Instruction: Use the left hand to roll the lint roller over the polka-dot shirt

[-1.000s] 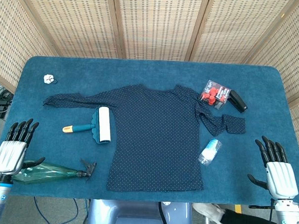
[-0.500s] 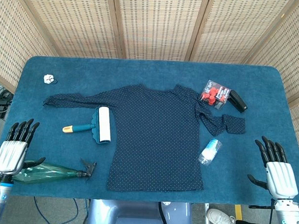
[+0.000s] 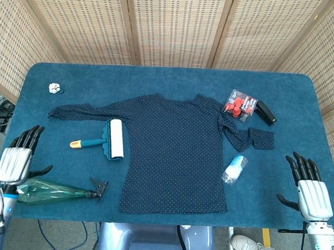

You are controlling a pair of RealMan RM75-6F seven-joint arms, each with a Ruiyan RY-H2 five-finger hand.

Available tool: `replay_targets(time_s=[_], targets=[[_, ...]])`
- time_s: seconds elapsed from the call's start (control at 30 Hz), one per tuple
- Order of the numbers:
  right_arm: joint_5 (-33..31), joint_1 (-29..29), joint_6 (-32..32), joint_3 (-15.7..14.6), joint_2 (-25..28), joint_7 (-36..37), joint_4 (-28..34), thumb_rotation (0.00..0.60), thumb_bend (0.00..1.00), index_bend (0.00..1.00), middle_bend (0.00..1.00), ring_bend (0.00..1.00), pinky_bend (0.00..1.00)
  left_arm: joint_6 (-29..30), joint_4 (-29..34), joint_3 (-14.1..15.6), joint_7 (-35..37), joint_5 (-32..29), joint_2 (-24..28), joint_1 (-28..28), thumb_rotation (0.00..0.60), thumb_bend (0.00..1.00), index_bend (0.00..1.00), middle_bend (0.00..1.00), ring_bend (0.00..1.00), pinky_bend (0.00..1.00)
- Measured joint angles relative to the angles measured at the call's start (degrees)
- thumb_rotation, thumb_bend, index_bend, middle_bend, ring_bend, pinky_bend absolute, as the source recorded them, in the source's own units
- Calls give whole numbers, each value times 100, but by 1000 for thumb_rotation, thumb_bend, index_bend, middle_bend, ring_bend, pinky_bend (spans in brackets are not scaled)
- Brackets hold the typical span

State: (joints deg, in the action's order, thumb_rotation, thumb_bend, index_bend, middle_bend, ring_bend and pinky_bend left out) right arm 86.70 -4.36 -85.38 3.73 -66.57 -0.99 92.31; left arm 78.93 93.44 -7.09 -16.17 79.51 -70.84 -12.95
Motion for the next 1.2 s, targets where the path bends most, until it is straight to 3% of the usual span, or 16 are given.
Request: replay_targets(time_s=[0.13, 0.27, 0.33, 0.4, 0.63, 1.07, 1.2], targets=[[-41, -11, 36, 9, -14, 14, -30, 600, 80, 0, 0, 0, 0, -490, -73, -212, -90, -320, 0, -332, 600, 198, 172, 805, 693, 699], [-100, -25, 88, 21, -27, 40, -69, 600, 79, 0, 0, 0, 0, -1067, -97, -366, -143, -700, 50, -648, 600, 233, 235, 877, 747, 727], [-111, -30, 101, 25, -31, 45, -77, 600, 79, 0, 0, 0, 0, -1407, -103, -438, -159, -929, 91, -825, 600, 315, 283, 900, 765, 739], [-120, -34, 114, 25, -36, 48, -89, 600, 80, 0, 0, 0, 0, -1689, -113, -485, -169, -1120, 127, -974, 600, 360, 310, 906, 769, 741], [-165, -48, 151, 36, -59, 48, -130, 600, 79, 0, 0, 0, 0, -2567, -472, -550, -464, -1902, 91, -1628, 600, 363, 372, 906, 769, 741], [-200, -61, 176, 48, -87, 80, -183, 600, 79, 0, 0, 0, 0, -2847, -1250, -364, -962, -2470, -605, -2166, 600, 326, 425, 906, 769, 741], [-194, -64, 168, 52, -92, 103, -196, 600, 79, 0, 0, 0, 0, -2846, -1416, -307, -1099, -2608, -793, -2264, 600, 242, 431, 906, 769, 741]])
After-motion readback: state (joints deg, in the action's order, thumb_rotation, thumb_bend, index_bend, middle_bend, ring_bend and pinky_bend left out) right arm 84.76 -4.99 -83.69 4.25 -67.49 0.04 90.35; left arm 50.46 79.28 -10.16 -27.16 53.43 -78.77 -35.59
